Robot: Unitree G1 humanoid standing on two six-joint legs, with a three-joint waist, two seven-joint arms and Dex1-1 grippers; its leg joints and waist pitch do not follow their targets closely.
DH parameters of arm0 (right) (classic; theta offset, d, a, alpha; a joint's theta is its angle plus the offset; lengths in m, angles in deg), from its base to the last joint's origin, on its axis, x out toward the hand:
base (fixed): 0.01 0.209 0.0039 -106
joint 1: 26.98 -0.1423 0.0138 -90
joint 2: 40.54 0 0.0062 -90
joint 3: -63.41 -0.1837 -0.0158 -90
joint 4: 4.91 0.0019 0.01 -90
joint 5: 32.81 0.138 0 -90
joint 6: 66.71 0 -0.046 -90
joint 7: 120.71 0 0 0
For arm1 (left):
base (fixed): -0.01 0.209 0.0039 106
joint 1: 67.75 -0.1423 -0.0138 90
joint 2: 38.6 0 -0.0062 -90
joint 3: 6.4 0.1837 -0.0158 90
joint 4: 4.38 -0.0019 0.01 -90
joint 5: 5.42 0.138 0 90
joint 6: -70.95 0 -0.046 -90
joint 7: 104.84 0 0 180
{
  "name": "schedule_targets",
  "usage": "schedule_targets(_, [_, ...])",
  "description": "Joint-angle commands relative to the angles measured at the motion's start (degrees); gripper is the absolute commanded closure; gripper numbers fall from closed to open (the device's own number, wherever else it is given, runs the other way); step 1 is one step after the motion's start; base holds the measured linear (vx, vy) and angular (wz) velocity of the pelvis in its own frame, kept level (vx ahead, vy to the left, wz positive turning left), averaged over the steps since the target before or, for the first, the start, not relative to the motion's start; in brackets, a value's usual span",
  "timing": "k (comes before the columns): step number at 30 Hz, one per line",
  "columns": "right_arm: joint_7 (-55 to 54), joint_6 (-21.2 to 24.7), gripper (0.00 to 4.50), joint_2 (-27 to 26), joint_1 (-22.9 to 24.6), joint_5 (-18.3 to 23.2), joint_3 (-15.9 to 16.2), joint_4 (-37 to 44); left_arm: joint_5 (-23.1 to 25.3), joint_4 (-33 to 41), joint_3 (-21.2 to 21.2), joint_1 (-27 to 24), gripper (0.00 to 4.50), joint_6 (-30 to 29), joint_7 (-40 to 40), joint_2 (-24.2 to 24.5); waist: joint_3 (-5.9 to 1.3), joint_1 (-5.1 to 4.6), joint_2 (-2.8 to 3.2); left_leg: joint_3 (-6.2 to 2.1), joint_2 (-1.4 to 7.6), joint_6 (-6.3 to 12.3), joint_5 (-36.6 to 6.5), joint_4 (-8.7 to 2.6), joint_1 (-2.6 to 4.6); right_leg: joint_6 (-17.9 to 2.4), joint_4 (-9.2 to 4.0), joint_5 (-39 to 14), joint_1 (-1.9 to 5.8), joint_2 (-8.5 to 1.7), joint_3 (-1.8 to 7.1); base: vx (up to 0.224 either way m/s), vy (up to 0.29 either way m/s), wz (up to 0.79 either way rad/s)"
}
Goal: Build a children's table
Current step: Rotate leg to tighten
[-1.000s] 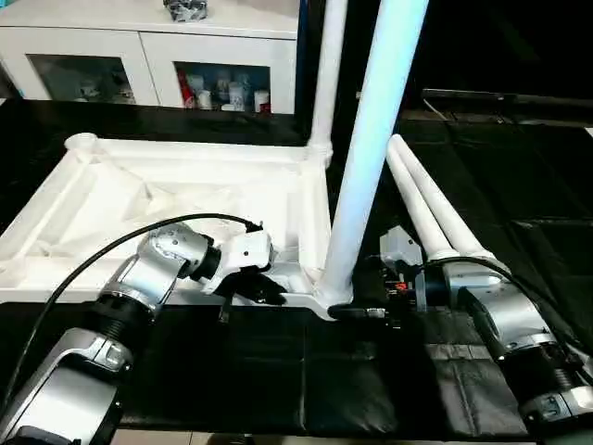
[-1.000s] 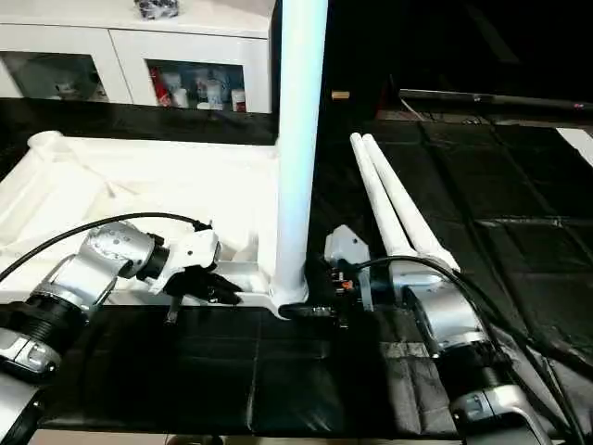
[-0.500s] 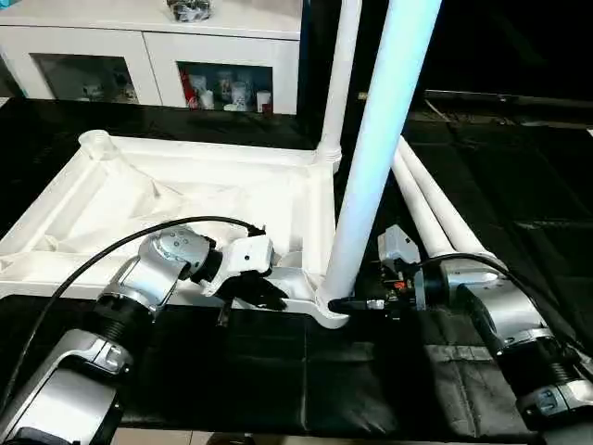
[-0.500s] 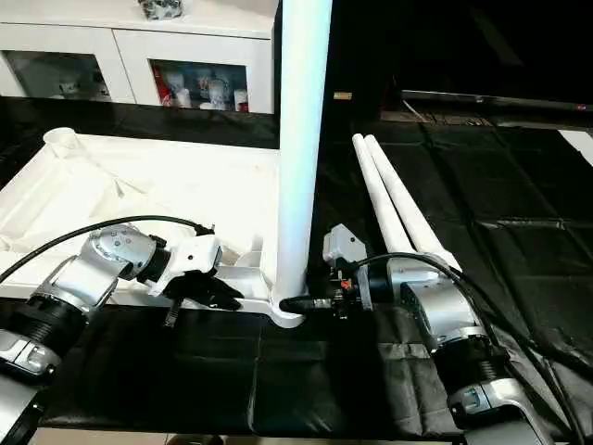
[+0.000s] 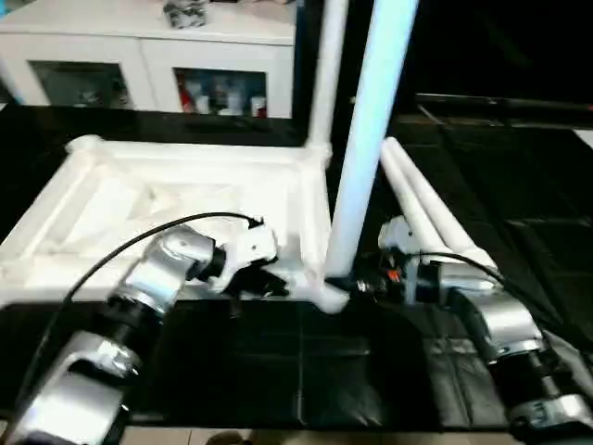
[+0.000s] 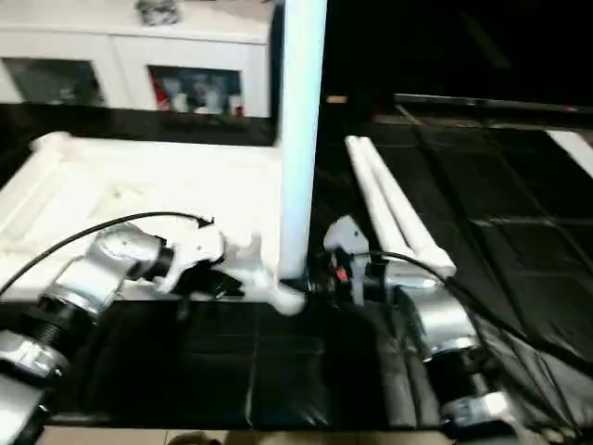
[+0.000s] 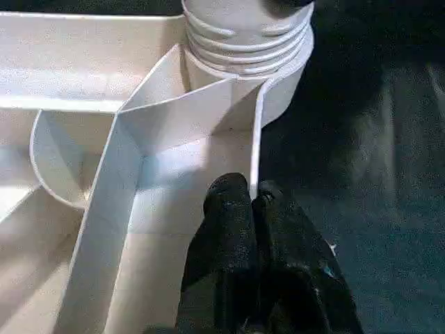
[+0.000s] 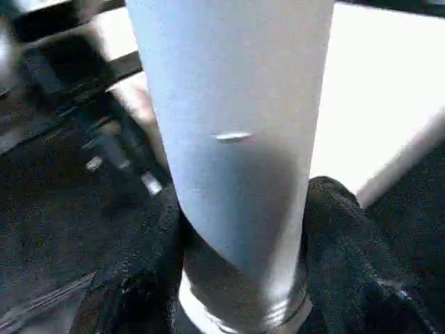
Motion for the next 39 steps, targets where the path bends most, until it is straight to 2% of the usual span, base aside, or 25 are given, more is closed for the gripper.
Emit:
schedule_targets(1, [1.85, 4.12, 2.4, -5.91, 0.65, 1.96, 6.62, -0.06, -3.04, 5.52, -0.23, 1.19, 4.5, -1.66, -4.83, -5.71, -3.32, -0.32, -0.14, -1.17, 2.27, -0.24, -16.01, -4.5, 0.61, -7.99, -5.99, -24.54, 2.26, -5.47, 2.84, 0.0, 0.0, 0.0])
schedule_targets(4, [-0.6, 4.52, 2.4, -6.65, 0.32, 1.07, 6.09, -1.41, -2.17, 7.67, 0.21, 0.46, 4.5, -4.71, -7.59, -7.43, -3.09, -0.83, -0.23, -1.15, 2.12, 0.19, -17.1, -4.49, 0.88, -7.7, -6.45, -26.49, 2.14, -5.44, 2.74, 0.0, 0.0, 0.0])
schedule_targets(6, [-5.66, 5.83, 2.4, -8.07, -0.98, -0.31, 4.96, -3.87, -1.02, 7.2, -0.04, 0.91, 4.5, -6.72, -10.58, -8.6, -3.16, -1.28, 0.04, -1.22, 1.98, -0.03, -17.36, -4.58, 1.09, -7.35, -6.67, -27.42, 2.1, -5.3, 2.66, 0.0, 0.0, 0.0])
schedule_targets(7, [-8.47, 6.52, 2.4, -9.06, -1.69, -0.83, 4.15, -5.13, -0.55, 7.16, -0.47, 1.15, 4.5, -8.33, -12.29, -9.44, -3.13, -1.43, -0.03, -1.3, 1.94, -0.08, -17.2, -4.65, 0.9, -7.25, -6.63, -27.34, 2.26, -5.25, 2.6, 0.0, 0.0, 0.0])
schedule_targets(8, [-11.53, 7.08, 2.4, -10.34, -2.52, -1.17, 3.09, -6.58, -0.12, 6.92, -1.16, 1.54, 4.5, -9.9, -14.56, -10.57, -3.11, -1.71, 0.11, -1.36, 1.96, -0.38, -17.57, -4.69, 1.01, -7.14, -6.63, -27.73, 2.17, -5.25, 2.51, 0.0, 0.0, 0.0])
schedule_targets(9, [-12.94, 7.42, 2.4, -10.96, -2.78, -1.3, 2.63, -7.0, -0.01, 6.91, -1.49, 1.67, 4.5, -10.55, -15.44, -11.04, -3.12, -1.99, 0.66, -1.49, 1.95, -0.6, -18.33, -4.65, 1.12, -7.4, -6.65, -27.64, 2.06, -5.29, 2.49, 0.0, 0.0, 0.0])
schedule_targets(11, [-18.42, 7.51, 2.4, -14.22, -3.93, -1.68, 0.87, -8.59, 0.13, 7.13, -3.14, 2.3, 4.5, -13.64, -19.95, -13.32, -3.14, -2.5, 0.43, -1.62, 1.96, -0.9, -19.03, -4.89, 0.89, -7.35, -6.67, -26.92, 2.28, -5.12, 2.33, 0.0, 0.0, 0.0])
schedule_targets(13, [-18.0, 6.61, 2.4, -14.95, -3.69, -1.57, 1.11, -7.97, 0.32, 7.43, -3.18, 2.26, 4.5, -14.39, -20.65, -13.2, -3.17, -2.61, 0.48, -1.61, 1.94, -0.82, -19.64, -4.91, 1.05, -7.45, -6.76, -26.21, 2.14, -5.13, 2.43, 0.0, 0.0, 0.0])
schedule_targets(14, [-17.85, 6.51, 2.05, -14.96, -3.63, -1.56, 1.16, -7.87, 0.35, 7.43, -3.13, 2.24, 4.5, -14.39, -20.63, -13.11, -3.24, -2.57, 0.47, -1.59, 1.92, -0.58, -19.63, -4.84, 1.08, -7.45, -6.83, -25.83, 2.18, -5.15, 2.48, 0.0, 0.0, 0.0])
schedule_targets(16, [-16.33, 4.72, 1.7, -14.53, -2.79, -1.94, 1.9, -6.75, 0.73, 6.99, -2.85, 2.07, 4.5, -13.25, -20.15, -11.71, -3.23, -2.44, 0.42, -1.35, 1.89, 0.08, -19.03, -4.78, 1.11, -7.72, -6.82, -24.13, 2.05, -5.1, 2.75, 0.0, 0.0, 0.0])
schedule_targets(19, [-15.08, 2.58, 1.51, -13.36, -1.82, -2.5, 2.12, -5.86, 1.52, 6.64, -2.92, 1.58, 4.5, -11.2, -18.96, -9.46, -3.28, -2.2, 0.21, -1.24, 1.88, 0.62, -17.58, -4.85, 1.01, -7.71, -6.76, -23.3, 2.16, -5.12, 2.84, 0.0, 0.0, 0.0])
schedule_targets(21, [-13.83, 1.78, 1.2, -12.24, -1.15, -2.52, 1.94, -4.81, 1.33, 6.76, -3.15, 1.2, 4.5, -9.91, -17.56, -8.04, -3.45, -2.16, 0.26, -1.27, 1.9, 0.86, -16.02, -4.88, 0.61, -7.89, -6.46, -21.48, 2.53, -5.15, 2.89, 0.0, 0.0, 0.0])
schedule_targets(22, [-12.18, 1.2, 1.2, -10.87, -0.36, -2.14, 1.74, -3.49, 0.97, 6.67, -3.32, 0.98, 4.5, -8.09, -16.09, -6.75, -3.42, -2.18, 0.23, -1.26, 1.91, 0.93, -15.63, -4.93, 0.52, -7.92, -6.4, -20.97, 2.54, -5.1, 2.88, 0.0, 0.0, 0.0])
schedule_targets(23, [-10.48, 0.47, 1.08, -9.45, 0.34, -1.75, 1.6, -2.26, 0.66, 6.61, -3.37, 0.81, 4.5, -6.59, -14.61, -5.49, -3.49, -1.97, 0.01, -1.05, 1.93, 1.29, -15.05, -4.77, 0.69, -7.95, -6.43, -19.87, 2.49, -5.05, 2.97, 0.0, 0.0, 0.0])
schedule_targets(24, [-9.86, 0.1, 0.95, -8.91, 0.58, -1.62, 1.58, -1.85, 0.53, 6.66, -3.32, 0.74, 4.5, -6.24, -14.08, -5.02, -3.64, -1.76, 0.12, -1.07, 1.97, 1.47, -14.24, -4.69, 0.75, -8.25, -6.23, -18.58, 2.55, -5.15, 3.04, 0.0, 0.0, 0.0])
schedule_targets(25, [-8.93, -0.18, 0.85, -8.09, 0.8, -1.44, 1.5, -1.44, 0.49, 6.58, -3.18, 0.66, 4.5, -5.48, -13.27, -4.37, -3.82, -1.67, 0.27, -0.98, 2.05, 1.73, -12.0, -4.64, 0.45, -9.56, -5.57, -13.94, 2.69, -4.93, 3.02, 0.0, 0.0, 0.0])
schedule_targets(26, [-7.2, -0.67, 0.85, -6.57, 1.19, -1.11, 1.35, -0.71, 0.41, 6.41, -2.91, 0.52, 4.5, -4.02, -11.77, -3.16, -3.82, -1.67, 0.27, -0.98, 2.05, 1.73, -12.0, -4.64, 0.45, -9.56, -5.57, -13.94, 2.69, -4.93, 3.02, 0.0, 0.0, 0.0])
schedule_targets(27, [-6.33, -1.04, 0.75, -5.84, 1.32, -1.0, 1.28, -0.45, 0.26, 6.26, -2.86, 0.49, 4.5, -3.62, -11.07, -2.67, -4.02, -1.42, 0.5, -0.93, 2.06, 2.17, -10.52, -4.38, 0.42, -10.33, -5.18, -10.41, 2.79, -4.91, 3.03, 0.0, 0.0, 0.0])
schedule_targets(31, [-5.95, -1.19, 0.75, -5.53, 1.38, -0.95, 1.25, -0.34, 0.2, 6.2, -2.84, 0.47, 4.5, -3.44, -10.77, -2.46, -4.44, -1.49, 0.46, -0.88, 2.08, 3.29, -6.02, -4.0, -0.08, -13.0, -3.96, -0.59, 2.95, -4.63, 2.81, 0.0, 0.0, 0.0])
schedule_targets(34, [-5.95, -1.19, 0.75, -5.53, 1.38, -0.95, 1.25, -0.34, 0.2, 6.2, -2.84, 0.47, 4.5, -3.44, -10.77, -2.46, -4.24, -1.49, 0.45, -0.75, 2.07, 3.46, -7.26, -3.97, -0.04, -13.69, -4.2, -1.77, 2.93, -4.8, 2.81, 0.0, 0.0, 0.0])
schedule_targets(35, [-5.95, -1.19, 0.56, -5.53, 1.38, -0.95, 1.25, -0.34, 0.2, 6.2, -2.84, 0.47, 4.5, -3.44, -10.77, -2.46, -4.24, -1.49, 0.45, -0.75, 2.07, 3.46, -7.26, -3.97, -0.04, -13.69, -4.2, -1.77, 2.93, -4.8, 2.81, 0.0, 0.0, 0.0])
schedule_targets(36, [0.93, -2.03, 0.56, -0.39, 1.15, 0.17, 1.0, 1.15, -1.09, 5.15, -1.85, -0.27, 4.5, 0.76, -3.52, 1.01, -4.11, -1.43, 0.36, -0.76, 2.03, 3.0, -8.61, -4.04, -0.02, -13.06, -4.57, -4.98, 3.03, -4.91, 2.82, 0.0, 0.0, 0.0])
schedule_targets(37, [2.09, -1.98, 0.56, 0.36, 1.04, 0.41, 1.0, 1.38, -1.3, 4.95, -1.63, -0.39, 4.5, 1.64, -2.26, 1.56, -4.07, -1.22, 0.24, -0.83, 1.86, 2.9, -8.96, -4.03, -0.03, -11.77, -4.84, -7.14, 3.29, -4.81, 2.81, 0.0, 0.0, 0.0])
schedule_targets(38, [5.39, -1.84, 0.56, 2.49, 0.73, 1.07, 1.03, 2.02, -1.89, 4.4, -0.99, -0.73, 4.5, 4.12, 1.32, 3.13, -4.06, -1.14, 0.36, -0.76, 1.93, 3.46, -9.18, -3.98, 0.01, -11.6, -4.85, -7.38, 3.12, -4.81, 2.87, 0.0, 0.0, 0.0])
schedule_targets(39, [11.75, -1.08, 0.56, 5.33, -0.17, 2.72, 1.25, 3.06, -3.54, 3.53, 0.01, -1.16, 4.5, 7.16, 8.18, 5.47, -4.1, -1.0, 0.09, -0.58, 2.05, 3.82, -8.87, -3.9, -0.03, -11.7, -4.71, -6.63, 3.11, -4.63, 2.82, 0.0, 0.0, 0.0])
